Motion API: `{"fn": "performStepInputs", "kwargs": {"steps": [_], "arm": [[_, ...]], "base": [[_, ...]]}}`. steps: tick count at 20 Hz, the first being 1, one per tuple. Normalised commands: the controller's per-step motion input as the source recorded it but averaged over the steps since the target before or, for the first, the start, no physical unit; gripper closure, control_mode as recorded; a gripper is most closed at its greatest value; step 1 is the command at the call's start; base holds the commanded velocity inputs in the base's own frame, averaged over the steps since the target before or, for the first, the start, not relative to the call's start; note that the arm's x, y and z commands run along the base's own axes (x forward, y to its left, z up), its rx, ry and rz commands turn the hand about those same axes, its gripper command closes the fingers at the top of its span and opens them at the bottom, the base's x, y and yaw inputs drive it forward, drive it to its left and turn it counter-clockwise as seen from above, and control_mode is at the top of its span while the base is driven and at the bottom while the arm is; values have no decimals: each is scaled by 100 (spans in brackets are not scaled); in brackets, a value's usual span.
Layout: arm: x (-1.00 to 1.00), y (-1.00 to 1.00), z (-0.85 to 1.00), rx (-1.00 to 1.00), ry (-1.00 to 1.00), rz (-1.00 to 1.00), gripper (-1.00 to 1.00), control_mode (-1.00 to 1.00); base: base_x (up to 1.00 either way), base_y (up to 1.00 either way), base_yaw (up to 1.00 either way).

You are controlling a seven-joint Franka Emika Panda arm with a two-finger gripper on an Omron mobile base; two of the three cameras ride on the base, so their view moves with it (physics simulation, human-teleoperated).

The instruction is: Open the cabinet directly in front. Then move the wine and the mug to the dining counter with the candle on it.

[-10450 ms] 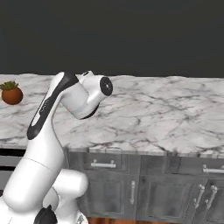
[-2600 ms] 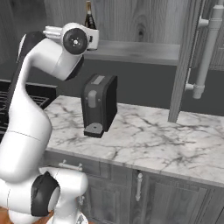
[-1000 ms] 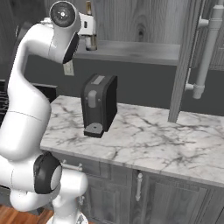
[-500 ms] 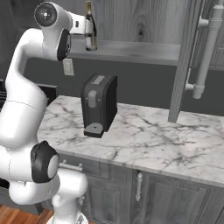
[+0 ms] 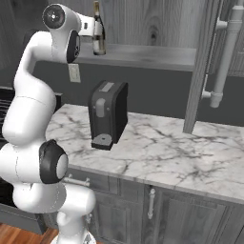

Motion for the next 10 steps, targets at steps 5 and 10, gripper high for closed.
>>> {"fn": "performStepInputs", "kwargs": {"steps": [5,10], "arm": [[51,0,0,0,2,0,-100,-100],[48,0,0,0,9,-2,-100,-100]], "base": [[0,0,0],[0,0,0]]}}
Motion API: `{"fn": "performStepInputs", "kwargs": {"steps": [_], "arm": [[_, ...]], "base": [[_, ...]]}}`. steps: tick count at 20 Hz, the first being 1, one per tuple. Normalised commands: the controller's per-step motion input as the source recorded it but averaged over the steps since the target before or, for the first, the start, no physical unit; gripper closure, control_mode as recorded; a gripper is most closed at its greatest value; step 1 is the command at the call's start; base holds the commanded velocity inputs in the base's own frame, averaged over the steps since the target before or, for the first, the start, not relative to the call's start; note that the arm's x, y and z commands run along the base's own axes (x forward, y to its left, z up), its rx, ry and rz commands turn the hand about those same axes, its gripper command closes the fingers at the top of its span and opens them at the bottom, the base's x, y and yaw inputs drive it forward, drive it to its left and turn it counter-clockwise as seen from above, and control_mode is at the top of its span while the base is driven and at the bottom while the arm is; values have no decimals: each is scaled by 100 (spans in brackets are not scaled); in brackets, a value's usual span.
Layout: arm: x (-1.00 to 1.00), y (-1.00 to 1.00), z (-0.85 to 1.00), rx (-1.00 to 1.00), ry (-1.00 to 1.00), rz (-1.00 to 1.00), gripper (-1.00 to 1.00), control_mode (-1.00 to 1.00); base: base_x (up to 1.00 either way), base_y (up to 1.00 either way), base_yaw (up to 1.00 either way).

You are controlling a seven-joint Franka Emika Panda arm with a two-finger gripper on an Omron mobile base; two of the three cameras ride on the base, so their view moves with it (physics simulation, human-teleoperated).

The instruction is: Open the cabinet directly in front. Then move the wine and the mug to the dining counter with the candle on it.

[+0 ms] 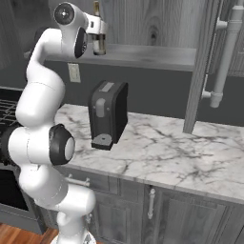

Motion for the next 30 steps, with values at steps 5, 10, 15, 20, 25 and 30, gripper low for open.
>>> {"fn": "performStepInputs", "kwargs": {"steps": [5,10,15,20,25,30], "arm": [[37,0,0,0,5,-5,-100,-100],[26,0,0,0,5,0,-100,-100],[26,0,0,0,0,0,-100,-100],[30,0,0,0,0,0,-100,-100],[29,0,0,0,0,0,-100,-100],[29,0,0,0,0,0,-100,-100]], "base": [[0,0,0],[0,0,0],[0,0,0],[0,0,0],[0,0,0],[0,0,0]]}}
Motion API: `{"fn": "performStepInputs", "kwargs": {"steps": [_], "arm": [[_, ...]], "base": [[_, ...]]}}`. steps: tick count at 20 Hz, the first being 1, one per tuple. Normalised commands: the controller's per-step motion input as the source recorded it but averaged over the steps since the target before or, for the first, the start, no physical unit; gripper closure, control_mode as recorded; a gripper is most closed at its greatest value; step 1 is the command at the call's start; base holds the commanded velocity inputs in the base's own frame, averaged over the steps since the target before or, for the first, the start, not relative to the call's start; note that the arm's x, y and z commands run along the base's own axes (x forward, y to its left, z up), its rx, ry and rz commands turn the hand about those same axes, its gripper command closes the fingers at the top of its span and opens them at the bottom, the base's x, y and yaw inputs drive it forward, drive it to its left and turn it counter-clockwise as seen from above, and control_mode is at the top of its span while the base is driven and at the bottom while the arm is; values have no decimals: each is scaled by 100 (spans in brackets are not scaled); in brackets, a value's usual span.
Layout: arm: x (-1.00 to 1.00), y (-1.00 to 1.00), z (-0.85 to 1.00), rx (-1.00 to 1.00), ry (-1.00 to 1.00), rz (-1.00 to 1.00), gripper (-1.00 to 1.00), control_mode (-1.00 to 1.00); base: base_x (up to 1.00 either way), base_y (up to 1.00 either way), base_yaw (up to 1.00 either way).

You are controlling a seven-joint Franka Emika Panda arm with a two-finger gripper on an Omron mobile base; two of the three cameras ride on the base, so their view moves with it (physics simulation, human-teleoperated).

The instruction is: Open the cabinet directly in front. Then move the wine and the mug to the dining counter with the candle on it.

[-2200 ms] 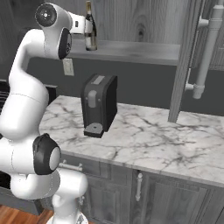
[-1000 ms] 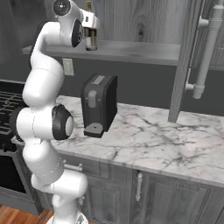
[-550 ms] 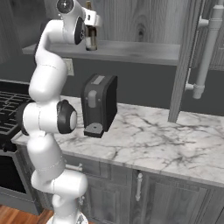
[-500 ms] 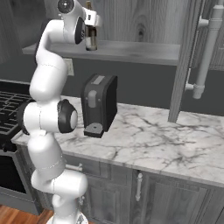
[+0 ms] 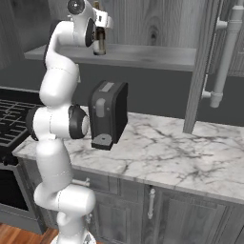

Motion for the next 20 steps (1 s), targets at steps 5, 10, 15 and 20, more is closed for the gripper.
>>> {"fn": "performStepInputs", "kwargs": {"steps": [5,10,15,20], "arm": [[30,0,0,0,0,0,-100,-100],[29,0,0,0,0,0,-100,-100],[21,0,0,0,0,0,-100,-100],[18,0,0,0,0,0,-100,-100]], "base": [[0,0,0],[0,0,0],[0,0,0],[0,0,0]]}}
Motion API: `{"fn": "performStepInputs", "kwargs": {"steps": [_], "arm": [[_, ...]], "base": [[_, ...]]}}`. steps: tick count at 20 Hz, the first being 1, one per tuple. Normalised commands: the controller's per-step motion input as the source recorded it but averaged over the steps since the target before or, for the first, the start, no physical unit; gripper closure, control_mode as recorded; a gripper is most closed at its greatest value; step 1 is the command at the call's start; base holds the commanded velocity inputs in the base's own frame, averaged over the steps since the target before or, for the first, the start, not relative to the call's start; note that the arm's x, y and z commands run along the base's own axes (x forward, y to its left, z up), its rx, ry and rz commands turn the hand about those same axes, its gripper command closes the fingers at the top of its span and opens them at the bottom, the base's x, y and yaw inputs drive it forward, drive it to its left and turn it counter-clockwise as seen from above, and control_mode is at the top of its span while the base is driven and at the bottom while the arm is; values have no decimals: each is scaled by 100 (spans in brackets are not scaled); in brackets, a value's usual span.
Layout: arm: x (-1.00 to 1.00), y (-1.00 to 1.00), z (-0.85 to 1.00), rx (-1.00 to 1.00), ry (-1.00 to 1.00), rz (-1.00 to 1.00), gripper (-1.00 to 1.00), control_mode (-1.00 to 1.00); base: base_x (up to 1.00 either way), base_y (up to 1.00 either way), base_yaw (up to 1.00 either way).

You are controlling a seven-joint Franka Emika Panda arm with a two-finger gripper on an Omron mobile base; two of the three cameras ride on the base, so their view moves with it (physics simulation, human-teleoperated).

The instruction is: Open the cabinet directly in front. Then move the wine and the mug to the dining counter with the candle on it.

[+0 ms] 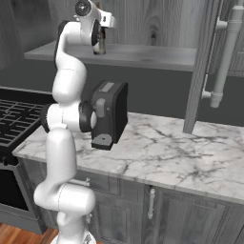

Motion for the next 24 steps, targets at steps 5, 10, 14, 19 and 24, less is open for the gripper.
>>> {"fn": "performStepInputs", "kwargs": {"steps": [5,10,14,19,24], "arm": [[18,0,0,0,0,0,-100,-100],[11,0,0,0,0,0,100,-100],[1,0,0,0,0,0,100,-100],[0,0,0,0,0,0,100,-100],[0,0,0,0,0,0,100,-100]], "base": [[0,0,0],[0,0,0],[0,0,0],[0,0,0],[0,0,0]]}}
